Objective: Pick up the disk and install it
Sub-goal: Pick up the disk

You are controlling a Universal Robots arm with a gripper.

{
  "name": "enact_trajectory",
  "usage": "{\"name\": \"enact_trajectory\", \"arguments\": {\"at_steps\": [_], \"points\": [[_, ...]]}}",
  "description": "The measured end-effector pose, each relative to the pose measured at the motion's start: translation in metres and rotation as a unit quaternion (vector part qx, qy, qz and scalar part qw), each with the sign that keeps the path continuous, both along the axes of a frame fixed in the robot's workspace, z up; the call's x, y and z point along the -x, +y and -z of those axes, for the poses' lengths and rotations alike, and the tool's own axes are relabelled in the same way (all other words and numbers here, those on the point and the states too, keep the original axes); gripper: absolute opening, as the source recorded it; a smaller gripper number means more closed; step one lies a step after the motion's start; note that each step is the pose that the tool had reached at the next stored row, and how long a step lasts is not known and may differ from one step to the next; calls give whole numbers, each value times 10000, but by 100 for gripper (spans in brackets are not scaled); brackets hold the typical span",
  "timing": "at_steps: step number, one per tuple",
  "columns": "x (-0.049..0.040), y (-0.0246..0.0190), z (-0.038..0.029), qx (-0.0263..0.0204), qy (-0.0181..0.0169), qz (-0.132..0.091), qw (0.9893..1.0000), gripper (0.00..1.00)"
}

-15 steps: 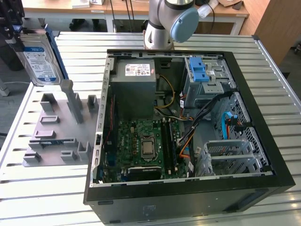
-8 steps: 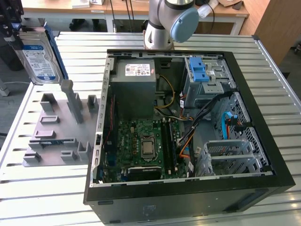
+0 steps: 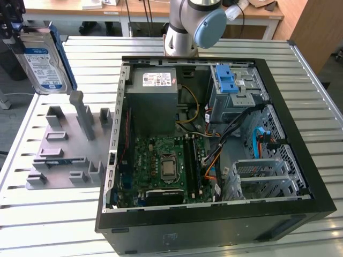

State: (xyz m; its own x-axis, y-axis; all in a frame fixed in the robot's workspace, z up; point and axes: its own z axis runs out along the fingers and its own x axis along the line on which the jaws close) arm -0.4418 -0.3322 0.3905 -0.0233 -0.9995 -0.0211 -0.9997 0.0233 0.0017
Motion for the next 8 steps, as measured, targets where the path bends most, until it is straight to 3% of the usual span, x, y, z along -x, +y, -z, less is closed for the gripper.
{"name": "enact_trajectory", "arguments": {"at_steps": [8], "points": [[0, 0, -52, 0, 0, 0, 10000, 36]]}}
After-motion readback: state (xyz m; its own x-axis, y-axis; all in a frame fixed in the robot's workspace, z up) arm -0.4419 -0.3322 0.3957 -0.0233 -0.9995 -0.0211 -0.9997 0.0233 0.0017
